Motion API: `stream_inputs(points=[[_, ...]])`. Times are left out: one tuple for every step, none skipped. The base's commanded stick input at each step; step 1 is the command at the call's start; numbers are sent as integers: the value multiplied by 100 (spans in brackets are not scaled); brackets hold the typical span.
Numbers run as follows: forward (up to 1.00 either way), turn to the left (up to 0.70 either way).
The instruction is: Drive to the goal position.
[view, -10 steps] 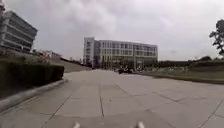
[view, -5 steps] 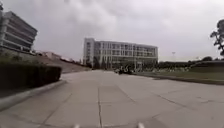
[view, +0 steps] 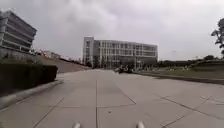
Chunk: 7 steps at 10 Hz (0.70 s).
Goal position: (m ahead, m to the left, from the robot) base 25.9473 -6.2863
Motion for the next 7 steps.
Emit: stream_inputs(points=[[50, 0], [50, 0], [50, 0], [50, 3], [50, 7], [50, 23], [50, 25]])
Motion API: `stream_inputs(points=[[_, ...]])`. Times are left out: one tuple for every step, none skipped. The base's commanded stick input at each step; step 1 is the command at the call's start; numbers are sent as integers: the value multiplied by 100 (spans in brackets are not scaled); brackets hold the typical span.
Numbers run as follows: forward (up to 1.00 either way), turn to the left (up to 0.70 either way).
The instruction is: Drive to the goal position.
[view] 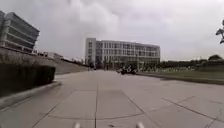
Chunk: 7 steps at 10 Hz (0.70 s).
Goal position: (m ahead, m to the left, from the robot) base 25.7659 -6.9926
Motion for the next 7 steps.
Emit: stream_inputs(points=[[50, 17], [50, 5], [50, 1], [50, 0], [50, 0], [50, 0], [50, 0]])
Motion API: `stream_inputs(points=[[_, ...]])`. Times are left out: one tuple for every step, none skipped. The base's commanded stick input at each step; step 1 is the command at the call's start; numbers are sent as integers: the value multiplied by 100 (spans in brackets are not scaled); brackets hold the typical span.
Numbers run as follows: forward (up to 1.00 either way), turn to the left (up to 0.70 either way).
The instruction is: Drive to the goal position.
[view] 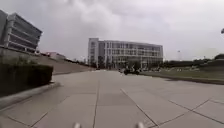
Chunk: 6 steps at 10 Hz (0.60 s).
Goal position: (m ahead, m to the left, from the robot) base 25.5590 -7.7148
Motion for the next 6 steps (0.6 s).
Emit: stream_inputs(points=[[50, 0], [50, 0], [50, 0], [50, 0], [50, 0], [50, 0]])
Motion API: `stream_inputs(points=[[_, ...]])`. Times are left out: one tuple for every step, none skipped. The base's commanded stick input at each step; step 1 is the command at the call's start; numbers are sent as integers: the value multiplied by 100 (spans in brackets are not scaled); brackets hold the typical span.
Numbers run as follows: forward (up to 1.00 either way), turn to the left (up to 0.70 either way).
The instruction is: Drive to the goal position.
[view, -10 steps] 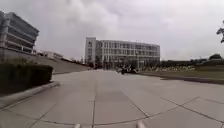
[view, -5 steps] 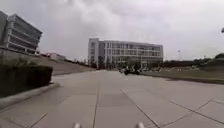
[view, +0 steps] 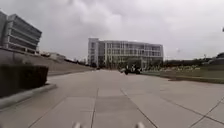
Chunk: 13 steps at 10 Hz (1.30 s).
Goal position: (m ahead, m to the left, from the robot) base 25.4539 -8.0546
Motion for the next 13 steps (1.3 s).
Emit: stream_inputs(points=[[50, 0], [50, 1], [50, 10], [50, 18], [50, 24], [50, 25], [50, 25], [50, 24], [50, 8], [50, 0], [50, 0], [50, 0], [50, 0]])
